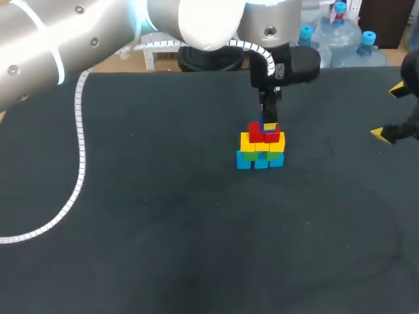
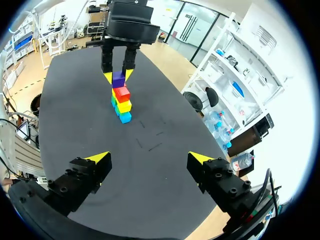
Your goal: Place the blue cubes, place green cubes on the blue cubes, place the yellow cubes on the green cubes, then place the red cubes on the yellow cubes, and place purple cube on the red cubes.
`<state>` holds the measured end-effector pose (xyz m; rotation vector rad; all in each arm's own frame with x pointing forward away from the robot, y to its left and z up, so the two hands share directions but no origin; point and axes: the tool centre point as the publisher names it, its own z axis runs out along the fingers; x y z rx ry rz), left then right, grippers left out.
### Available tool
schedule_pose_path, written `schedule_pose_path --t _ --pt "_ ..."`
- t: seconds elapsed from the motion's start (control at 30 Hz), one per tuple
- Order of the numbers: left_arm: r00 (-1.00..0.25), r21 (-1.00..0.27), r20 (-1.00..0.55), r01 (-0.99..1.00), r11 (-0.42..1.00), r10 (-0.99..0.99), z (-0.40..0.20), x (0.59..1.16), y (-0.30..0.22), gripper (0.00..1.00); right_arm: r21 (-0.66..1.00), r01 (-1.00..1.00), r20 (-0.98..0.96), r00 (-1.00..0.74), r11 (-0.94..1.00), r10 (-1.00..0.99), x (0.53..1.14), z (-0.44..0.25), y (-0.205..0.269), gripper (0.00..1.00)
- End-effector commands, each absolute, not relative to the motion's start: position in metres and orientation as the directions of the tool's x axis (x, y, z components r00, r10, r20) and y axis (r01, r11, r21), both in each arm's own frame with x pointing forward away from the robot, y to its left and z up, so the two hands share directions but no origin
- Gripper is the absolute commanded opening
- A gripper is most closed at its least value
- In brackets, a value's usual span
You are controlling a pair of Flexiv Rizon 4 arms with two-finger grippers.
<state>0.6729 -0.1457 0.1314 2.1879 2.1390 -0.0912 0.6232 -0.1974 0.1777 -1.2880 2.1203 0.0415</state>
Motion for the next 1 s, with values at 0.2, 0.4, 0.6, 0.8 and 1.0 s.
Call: schedule_pose_path --t 0.2,0.4,0.6,0.8,1.0 --pt "0.018 0.004 -0.091 1.000 -0.018 0.996 0.126 0.686 -0.148 0.00 -0.300 -0.798 -0.542 -0.308 0.522 -0.782 0.622 0.176 -0.197 1.00" --pt "0.016 0.003 -0.090 1.000 -0.015 0.996 0.125 0.690 -0.147 0.00 -0.300 -0.798 -0.542 -0.308 0.522 -0.782 0.622 0.176 -0.197 1.00" --pt "0.011 0.000 -0.083 1.000 -0.011 0.997 0.121 0.690 -0.146 0.00 -0.300 -0.798 -0.542 -0.308 0.522 -0.782 0.622 0.176 -0.197 1.00" --pt "0.004 -0.003 -0.082 1.000 -0.004 0.997 0.119 0.690 -0.144 0.00 -0.300 -0.798 -0.542 -0.308 0.522 -0.782 0.622 0.176 -0.197 1.00" --pt "-0.004 -0.005 -0.081 1.000 0.003 0.997 0.119 0.691 -0.142 0.00 -0.300 -0.798 -0.542 -0.308 0.522 -0.782 0.622 0.176 -0.197 1.00"
